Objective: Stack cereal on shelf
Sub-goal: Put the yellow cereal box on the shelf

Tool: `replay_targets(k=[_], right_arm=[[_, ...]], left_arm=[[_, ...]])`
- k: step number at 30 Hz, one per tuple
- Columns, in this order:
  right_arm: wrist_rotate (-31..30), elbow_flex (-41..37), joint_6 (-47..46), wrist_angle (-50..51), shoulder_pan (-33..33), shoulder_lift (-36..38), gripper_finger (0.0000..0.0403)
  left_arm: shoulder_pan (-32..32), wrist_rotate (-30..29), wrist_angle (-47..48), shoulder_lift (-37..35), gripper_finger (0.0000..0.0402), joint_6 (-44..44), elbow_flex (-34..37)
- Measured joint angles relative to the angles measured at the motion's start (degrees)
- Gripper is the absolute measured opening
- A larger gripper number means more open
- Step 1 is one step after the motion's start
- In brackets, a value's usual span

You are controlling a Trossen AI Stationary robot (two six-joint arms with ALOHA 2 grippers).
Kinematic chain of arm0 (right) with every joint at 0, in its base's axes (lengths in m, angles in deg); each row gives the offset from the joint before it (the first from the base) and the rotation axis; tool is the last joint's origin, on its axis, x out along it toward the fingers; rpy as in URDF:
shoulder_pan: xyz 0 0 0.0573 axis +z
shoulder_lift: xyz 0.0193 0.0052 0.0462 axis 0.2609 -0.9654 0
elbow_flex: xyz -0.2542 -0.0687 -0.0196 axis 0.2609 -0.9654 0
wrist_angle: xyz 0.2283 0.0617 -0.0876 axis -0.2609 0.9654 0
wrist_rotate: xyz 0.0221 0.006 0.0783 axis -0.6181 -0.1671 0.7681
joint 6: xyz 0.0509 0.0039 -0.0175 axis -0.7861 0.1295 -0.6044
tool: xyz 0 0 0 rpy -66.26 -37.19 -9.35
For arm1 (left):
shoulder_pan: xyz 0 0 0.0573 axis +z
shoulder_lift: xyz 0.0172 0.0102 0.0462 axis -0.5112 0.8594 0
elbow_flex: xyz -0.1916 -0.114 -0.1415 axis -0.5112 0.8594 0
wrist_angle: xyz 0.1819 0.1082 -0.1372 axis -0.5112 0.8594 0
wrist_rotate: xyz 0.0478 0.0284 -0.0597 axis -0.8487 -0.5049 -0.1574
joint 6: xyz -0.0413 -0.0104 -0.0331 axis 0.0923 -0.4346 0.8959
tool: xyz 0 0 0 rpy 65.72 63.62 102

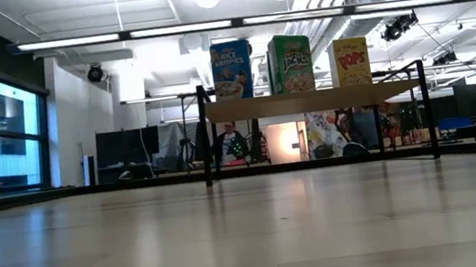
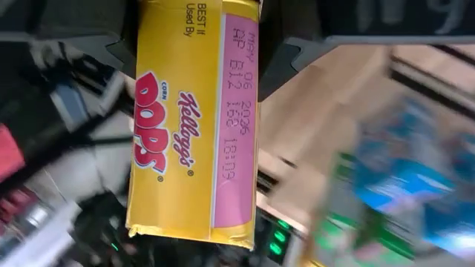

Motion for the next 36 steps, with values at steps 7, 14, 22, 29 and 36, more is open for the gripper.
replay_targets(k=[7, 14, 22, 29, 36], right_arm=[[9.4, 5.7, 3.5, 0.3, 3.9, -6.7, 0.0215], [13.9, 14.5, 15.0, 16.2, 7.0, -14.6, 0.0305], [18.9, 17.1, 18.1, 23.1, 9.8, -18.9, 0.0314], [13.9, 17.2, 20.1, 24.6, 11.3, -19.3, 0.0314], [11.4, 17.2, 21.4, 26.0, 11.8, -19.4, 0.0314]], left_arm=[[-8.5, 0.0, -2.3, 7.0, 0.0142, 2.8, 0.0], [-11.4, -0.4, -10.3, 15.1, 0.0142, 1.9, 0.0], [-12.2, -0.3, -11.8, 19.3, 0.0142, 0.0, 0.0], [-12.2, -2.1, -14.0, 19.8, 0.0142, -1.2, 0.0], [-12.5, -2.2, -16.2, 19.7, 0.0142, -3.6, 0.0]])
